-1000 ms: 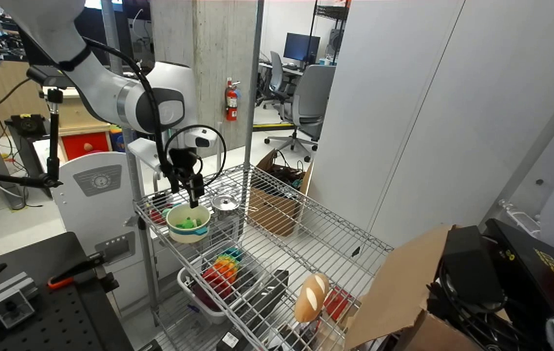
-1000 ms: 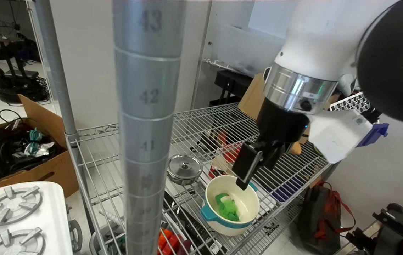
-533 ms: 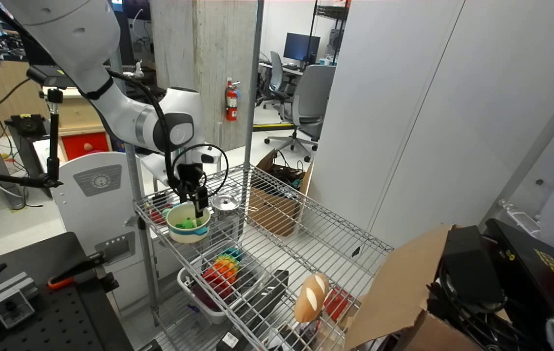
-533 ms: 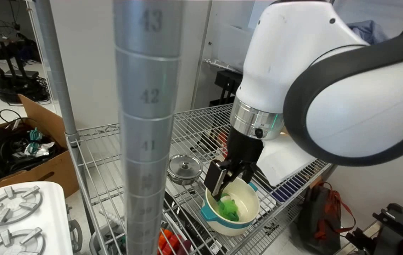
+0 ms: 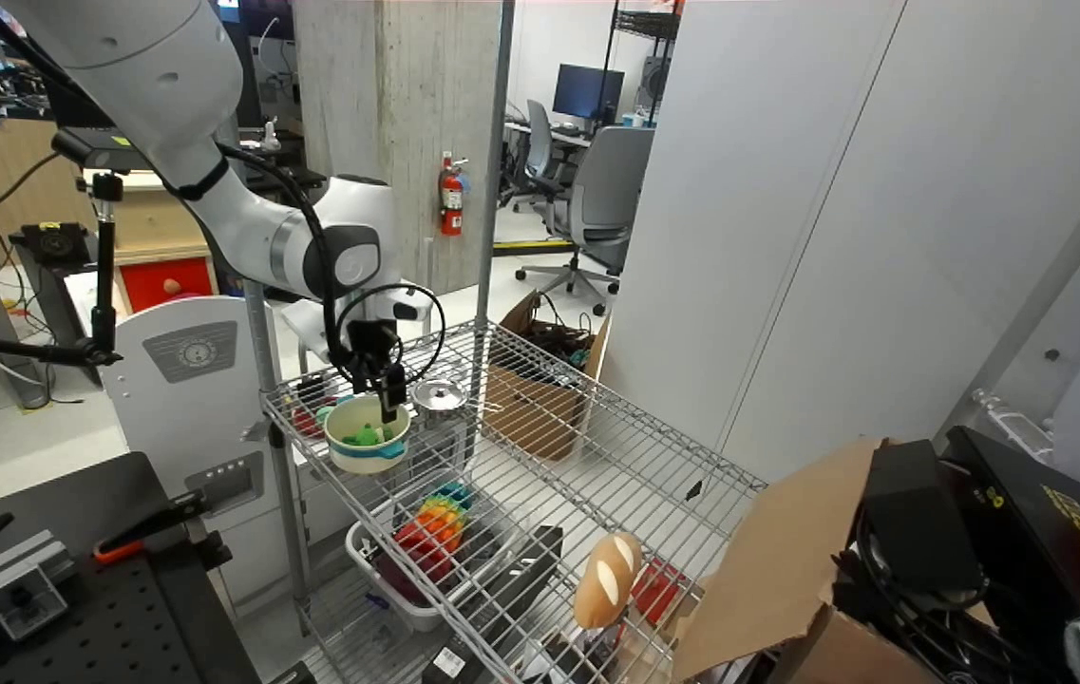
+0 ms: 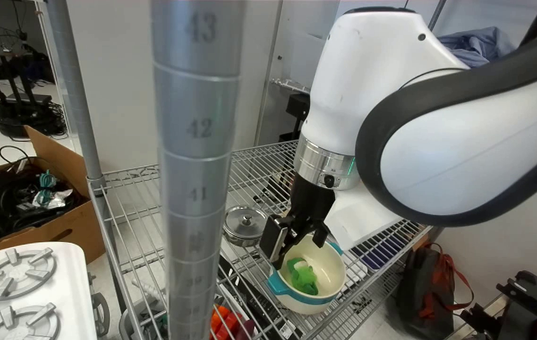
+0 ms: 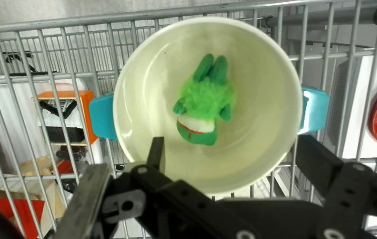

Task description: Take the green plush toy out of the white pot and place it on the dish rack

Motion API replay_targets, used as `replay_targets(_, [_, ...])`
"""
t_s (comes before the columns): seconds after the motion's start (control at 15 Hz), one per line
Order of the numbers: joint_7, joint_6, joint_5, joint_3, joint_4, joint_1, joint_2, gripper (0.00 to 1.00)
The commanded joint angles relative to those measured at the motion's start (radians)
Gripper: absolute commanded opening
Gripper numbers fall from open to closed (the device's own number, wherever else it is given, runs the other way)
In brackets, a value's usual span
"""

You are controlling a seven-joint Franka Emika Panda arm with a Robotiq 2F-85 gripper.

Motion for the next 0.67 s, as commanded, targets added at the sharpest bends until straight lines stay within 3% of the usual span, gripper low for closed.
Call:
replay_targets(0.0, [0.001, -0.023, 0.028, -0.009, -0.003, 0.008, -0.020, 1.00])
replay_targets(0.6, [0.017, -0.081, 0.046, -0.017, -0.050, 0.011, -0.102, 1.00])
